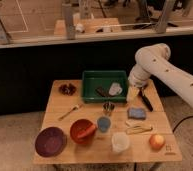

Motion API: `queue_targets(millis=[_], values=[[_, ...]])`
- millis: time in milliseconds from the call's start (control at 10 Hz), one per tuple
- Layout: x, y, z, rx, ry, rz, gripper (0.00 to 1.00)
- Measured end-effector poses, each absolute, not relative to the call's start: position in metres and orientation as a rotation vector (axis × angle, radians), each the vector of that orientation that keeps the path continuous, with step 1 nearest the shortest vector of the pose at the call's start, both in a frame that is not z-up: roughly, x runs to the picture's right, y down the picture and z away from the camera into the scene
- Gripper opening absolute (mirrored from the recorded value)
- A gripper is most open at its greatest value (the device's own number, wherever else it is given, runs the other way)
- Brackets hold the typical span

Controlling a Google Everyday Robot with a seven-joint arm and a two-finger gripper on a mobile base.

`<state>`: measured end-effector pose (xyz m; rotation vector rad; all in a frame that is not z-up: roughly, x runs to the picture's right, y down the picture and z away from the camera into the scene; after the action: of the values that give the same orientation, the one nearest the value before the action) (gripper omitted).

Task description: Place eraser in red bowl

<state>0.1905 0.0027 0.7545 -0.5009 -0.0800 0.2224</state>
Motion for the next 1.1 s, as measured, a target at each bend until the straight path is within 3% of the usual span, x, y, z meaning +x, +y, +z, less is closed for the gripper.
queue_targets(millis=[500,1100], values=[[0.189,0.0,0.755,-0.504,-0.079,0.28,0.8],[0.136,-0.058,0.779,-0.498,-0.081,0.593,0.8]])
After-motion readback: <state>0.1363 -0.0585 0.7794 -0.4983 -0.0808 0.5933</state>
